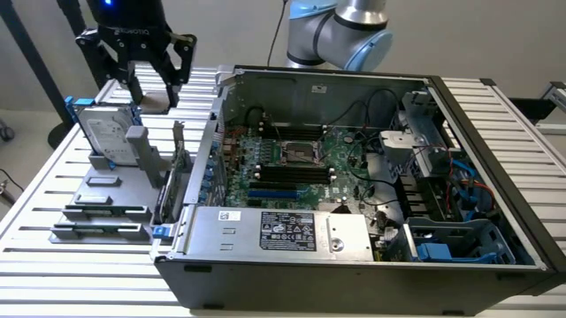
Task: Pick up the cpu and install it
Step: 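Pick up the cpu and move it towards the insertion slot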
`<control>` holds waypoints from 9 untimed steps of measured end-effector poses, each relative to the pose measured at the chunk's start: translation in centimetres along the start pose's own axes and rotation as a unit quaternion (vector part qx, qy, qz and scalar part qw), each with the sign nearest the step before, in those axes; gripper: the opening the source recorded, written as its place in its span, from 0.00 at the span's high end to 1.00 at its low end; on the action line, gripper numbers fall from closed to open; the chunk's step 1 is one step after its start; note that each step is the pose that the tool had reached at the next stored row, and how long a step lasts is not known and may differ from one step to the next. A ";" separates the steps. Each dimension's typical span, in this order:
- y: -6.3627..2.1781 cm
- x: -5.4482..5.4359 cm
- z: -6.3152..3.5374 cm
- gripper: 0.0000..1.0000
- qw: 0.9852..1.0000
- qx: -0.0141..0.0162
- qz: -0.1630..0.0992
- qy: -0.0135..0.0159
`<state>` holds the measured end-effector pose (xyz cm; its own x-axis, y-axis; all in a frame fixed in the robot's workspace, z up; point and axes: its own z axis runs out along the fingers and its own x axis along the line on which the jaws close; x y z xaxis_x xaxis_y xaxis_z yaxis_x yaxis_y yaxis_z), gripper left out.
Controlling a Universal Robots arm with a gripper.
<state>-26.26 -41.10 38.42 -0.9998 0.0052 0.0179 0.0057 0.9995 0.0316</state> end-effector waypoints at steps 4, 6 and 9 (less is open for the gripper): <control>0.15 -1.8 -0.14 0.45 1.000 -0.001 0.000 0.000; 0.22 -2.7 -0.19 0.45 1.000 -0.001 0.000 0.000; 0.32 -4.1 -0.25 0.45 1.000 -0.002 0.000 0.000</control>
<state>-22.14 -40.81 38.60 -0.9998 0.0051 0.0179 0.0057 0.9994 0.0349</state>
